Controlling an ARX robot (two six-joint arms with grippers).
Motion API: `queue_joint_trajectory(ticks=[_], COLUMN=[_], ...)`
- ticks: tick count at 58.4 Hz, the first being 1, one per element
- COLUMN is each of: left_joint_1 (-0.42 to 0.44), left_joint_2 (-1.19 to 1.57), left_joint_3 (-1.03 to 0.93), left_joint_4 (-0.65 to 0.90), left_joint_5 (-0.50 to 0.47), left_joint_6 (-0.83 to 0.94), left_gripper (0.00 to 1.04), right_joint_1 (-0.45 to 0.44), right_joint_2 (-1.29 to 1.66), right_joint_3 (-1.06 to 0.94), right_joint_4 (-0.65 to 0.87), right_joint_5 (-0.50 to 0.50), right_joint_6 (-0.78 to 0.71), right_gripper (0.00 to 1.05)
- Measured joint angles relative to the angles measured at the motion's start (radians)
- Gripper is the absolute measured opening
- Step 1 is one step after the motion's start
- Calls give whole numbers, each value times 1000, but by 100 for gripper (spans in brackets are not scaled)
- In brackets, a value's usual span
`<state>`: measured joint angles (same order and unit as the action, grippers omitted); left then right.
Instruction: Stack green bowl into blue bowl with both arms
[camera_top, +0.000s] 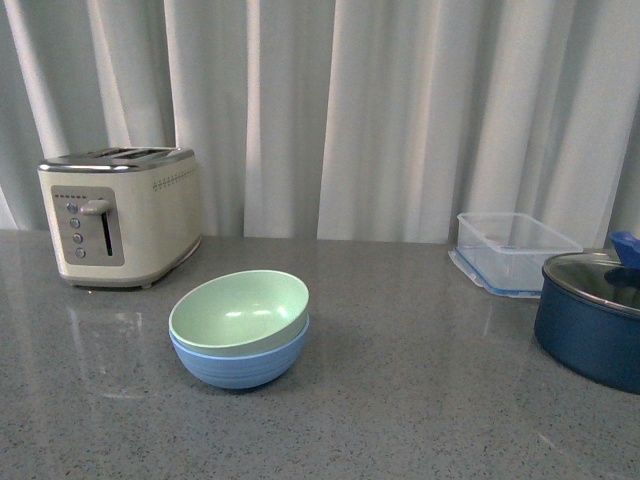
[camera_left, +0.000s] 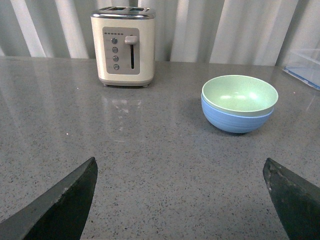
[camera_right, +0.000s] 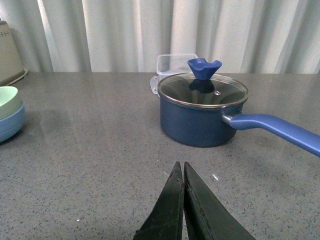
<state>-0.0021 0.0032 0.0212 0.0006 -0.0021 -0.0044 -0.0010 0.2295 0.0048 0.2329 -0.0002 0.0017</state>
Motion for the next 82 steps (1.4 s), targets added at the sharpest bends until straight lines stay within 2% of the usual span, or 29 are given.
queue_joint_trajectory(ticks=[12,18,28,47,50,60,82], left_joint_1=[0,0,0,0,0,0,0], left_joint_2=[0,0,-1,0,0,0,0], left_joint_3=[0,0,0,0,0,0,0], left_joint_4=[0,0,0,0,0,0,0], left_joint_5=[0,0,0,0,0,0,0], left_joint_6=[0,0,0,0,0,0,0], left_gripper=[98,98,98,98,98,98,98], right_joint_1=[0,0,0,0,0,0,0], right_joint_2=[-55,-177,-224,-225,-225,-225,-225], right_joint_3=[0,1,1,1,1,1,1], right_joint_4=[-54,-214,-231,-231,-231,-231,-231], right_joint_5=[0,-1,-1,-1,-1,-1,-1], right_joint_6=[0,0,0,-2,-2,-2,-1], right_gripper=[1,1,1,56,69,96,95])
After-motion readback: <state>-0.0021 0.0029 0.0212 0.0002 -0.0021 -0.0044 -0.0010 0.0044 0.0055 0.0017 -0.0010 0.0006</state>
